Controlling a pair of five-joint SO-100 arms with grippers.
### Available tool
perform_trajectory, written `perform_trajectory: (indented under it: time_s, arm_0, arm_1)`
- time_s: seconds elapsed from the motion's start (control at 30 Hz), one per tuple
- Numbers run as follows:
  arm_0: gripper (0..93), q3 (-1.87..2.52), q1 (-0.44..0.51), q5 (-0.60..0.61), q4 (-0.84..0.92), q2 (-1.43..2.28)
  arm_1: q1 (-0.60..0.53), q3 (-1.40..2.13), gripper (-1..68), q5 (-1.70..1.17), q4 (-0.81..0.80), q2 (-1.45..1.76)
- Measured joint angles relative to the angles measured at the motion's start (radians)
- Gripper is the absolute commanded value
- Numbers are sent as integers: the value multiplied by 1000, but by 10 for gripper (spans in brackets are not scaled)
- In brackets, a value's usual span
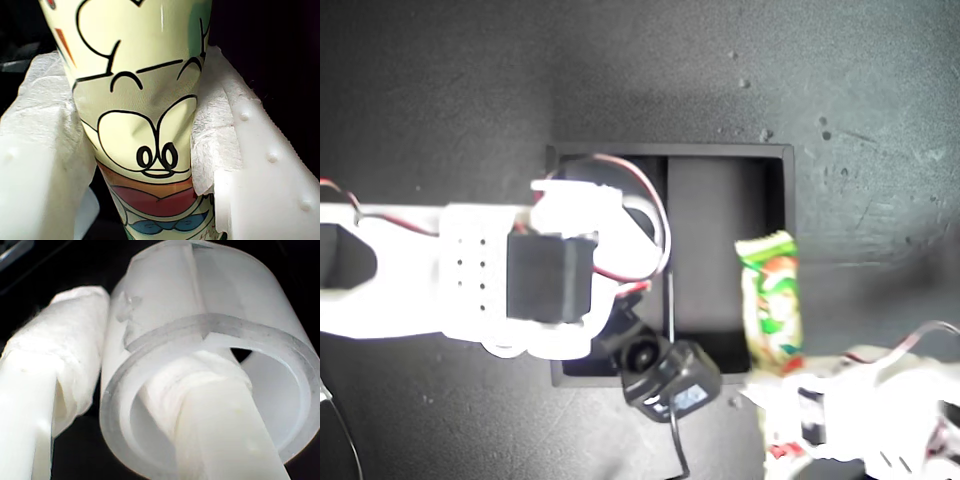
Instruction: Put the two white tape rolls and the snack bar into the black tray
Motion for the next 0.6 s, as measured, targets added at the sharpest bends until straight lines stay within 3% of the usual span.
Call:
perform_trajectory:
  time_s: [0.27,0.3,0.37,0.43,0.6]
  arm_0:
    - [0,97,-20,0,0,21]
    - [1,98,-20,0,0,26]
    - [76,100,-20,0,0,28]
    - [141,100,-20,0,0,28]
    - [178,106,-20,0,0,41]
  arm_1:
    - [29,-49,51,0,17,-26]
    - [34,-49,87,0,20,-26]
    - [44,-49,330,0,26,-26]
    - [46,-49,501,0,44,-26]
    - [34,-49,507,0,103,-26]
